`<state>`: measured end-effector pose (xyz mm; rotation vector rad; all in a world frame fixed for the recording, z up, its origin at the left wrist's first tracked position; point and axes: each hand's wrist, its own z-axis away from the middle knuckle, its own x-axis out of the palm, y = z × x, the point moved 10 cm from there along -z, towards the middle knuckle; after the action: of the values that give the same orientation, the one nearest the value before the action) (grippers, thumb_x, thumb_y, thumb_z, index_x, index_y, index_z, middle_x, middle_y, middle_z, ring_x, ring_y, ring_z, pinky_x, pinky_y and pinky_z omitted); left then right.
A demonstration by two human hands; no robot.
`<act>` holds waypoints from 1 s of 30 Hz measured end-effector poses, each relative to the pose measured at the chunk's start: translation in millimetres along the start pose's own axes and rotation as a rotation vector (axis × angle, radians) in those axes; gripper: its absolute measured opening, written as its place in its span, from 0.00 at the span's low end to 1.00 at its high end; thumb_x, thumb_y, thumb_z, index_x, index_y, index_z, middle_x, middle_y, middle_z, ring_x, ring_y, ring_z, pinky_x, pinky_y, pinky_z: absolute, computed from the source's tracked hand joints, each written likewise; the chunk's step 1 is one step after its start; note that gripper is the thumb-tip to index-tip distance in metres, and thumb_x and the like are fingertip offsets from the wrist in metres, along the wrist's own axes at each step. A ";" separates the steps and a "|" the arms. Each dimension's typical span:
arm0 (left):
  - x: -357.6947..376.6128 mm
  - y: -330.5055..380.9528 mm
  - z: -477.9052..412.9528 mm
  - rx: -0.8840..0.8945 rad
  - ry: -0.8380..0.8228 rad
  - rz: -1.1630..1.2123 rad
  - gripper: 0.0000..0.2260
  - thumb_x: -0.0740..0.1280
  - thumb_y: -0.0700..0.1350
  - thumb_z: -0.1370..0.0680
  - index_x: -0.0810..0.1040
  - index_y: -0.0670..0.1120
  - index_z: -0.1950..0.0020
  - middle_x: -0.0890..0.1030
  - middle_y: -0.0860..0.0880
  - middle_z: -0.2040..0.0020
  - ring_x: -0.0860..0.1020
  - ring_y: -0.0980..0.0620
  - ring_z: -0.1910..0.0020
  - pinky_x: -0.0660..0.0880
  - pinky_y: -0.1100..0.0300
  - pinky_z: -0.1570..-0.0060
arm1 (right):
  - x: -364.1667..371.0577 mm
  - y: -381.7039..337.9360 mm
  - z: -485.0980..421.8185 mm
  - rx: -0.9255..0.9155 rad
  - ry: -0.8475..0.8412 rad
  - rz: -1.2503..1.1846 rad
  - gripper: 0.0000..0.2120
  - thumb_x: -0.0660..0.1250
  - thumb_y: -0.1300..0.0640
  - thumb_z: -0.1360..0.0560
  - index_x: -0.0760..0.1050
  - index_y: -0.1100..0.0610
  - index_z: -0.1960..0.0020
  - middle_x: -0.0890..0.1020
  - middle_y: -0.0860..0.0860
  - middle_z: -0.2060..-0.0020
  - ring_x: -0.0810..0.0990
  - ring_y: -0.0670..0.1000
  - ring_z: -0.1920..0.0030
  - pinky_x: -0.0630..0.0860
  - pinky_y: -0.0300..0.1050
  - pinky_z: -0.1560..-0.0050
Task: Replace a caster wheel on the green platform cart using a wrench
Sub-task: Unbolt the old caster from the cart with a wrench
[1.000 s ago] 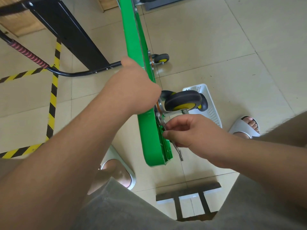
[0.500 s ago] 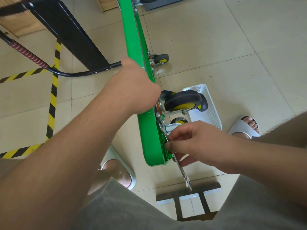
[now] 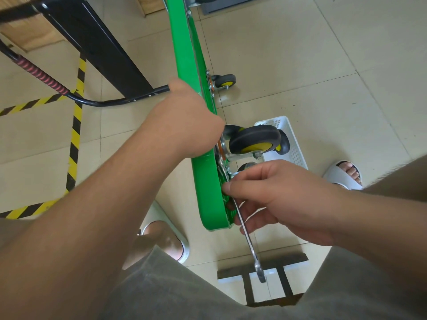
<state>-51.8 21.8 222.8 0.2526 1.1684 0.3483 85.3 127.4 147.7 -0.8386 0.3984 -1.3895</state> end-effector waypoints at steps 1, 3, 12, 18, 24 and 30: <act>0.1 0.1 0.4 0.002 -0.002 0.002 0.17 0.65 0.43 0.20 0.59 0.44 0.39 0.72 0.48 0.55 0.75 0.51 0.62 0.66 0.57 0.73 | 0.3 0.6 -0.4 -0.004 -0.004 0.010 0.10 0.71 0.58 0.22 0.84 0.64 0.48 0.85 0.64 0.53 0.82 0.53 0.64 0.83 0.46 0.61; -0.1 -0.4 0.8 0.000 -0.003 0.005 0.17 0.65 0.43 0.20 0.59 0.45 0.38 0.73 0.46 0.51 0.75 0.52 0.62 0.66 0.58 0.74 | -2.2 3.0 -2.1 -0.013 0.010 0.053 0.08 0.72 0.57 0.22 0.84 0.62 0.49 0.86 0.62 0.54 0.83 0.53 0.63 0.85 0.49 0.59; -0.3 -0.8 2.8 -0.008 -0.015 0.026 0.17 0.64 0.42 0.20 0.59 0.44 0.37 0.73 0.46 0.52 0.76 0.51 0.62 0.67 0.58 0.74 | -27.0 3.0 -27.9 -0.109 0.173 0.296 0.05 0.77 0.52 0.27 0.85 0.50 0.52 0.87 0.51 0.57 0.86 0.52 0.53 0.83 0.53 0.43; -0.2 -0.9 2.8 -0.006 -0.012 0.020 0.18 0.65 0.43 0.20 0.59 0.44 0.37 0.72 0.48 0.55 0.76 0.50 0.61 0.67 0.57 0.73 | -25.7 3.3 -27.1 -0.121 0.161 0.332 0.04 0.76 0.51 0.26 0.84 0.49 0.51 0.87 0.50 0.57 0.87 0.52 0.52 0.83 0.54 0.43; -0.6 -0.7 3.1 -0.008 -0.015 0.016 0.17 0.65 0.43 0.20 0.59 0.44 0.36 0.72 0.49 0.56 0.76 0.51 0.62 0.67 0.57 0.74 | -17.6 12.2 -18.2 -0.060 0.098 0.338 0.05 0.75 0.54 0.24 0.83 0.54 0.51 0.87 0.54 0.58 0.87 0.57 0.56 0.85 0.54 0.50; -1.3 -0.4 2.8 -0.007 -0.015 -0.001 0.18 0.65 0.44 0.20 0.59 0.44 0.37 0.72 0.48 0.57 0.75 0.51 0.63 0.65 0.57 0.74 | -7.7 17.4 0.8 0.025 0.033 0.266 0.05 0.74 0.56 0.24 0.84 0.58 0.52 0.87 0.58 0.59 0.87 0.56 0.59 0.86 0.49 0.57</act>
<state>-49.6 20.9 224.8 0.2477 1.1519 0.3487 96.6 134.3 134.1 -0.7147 0.4983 -1.1602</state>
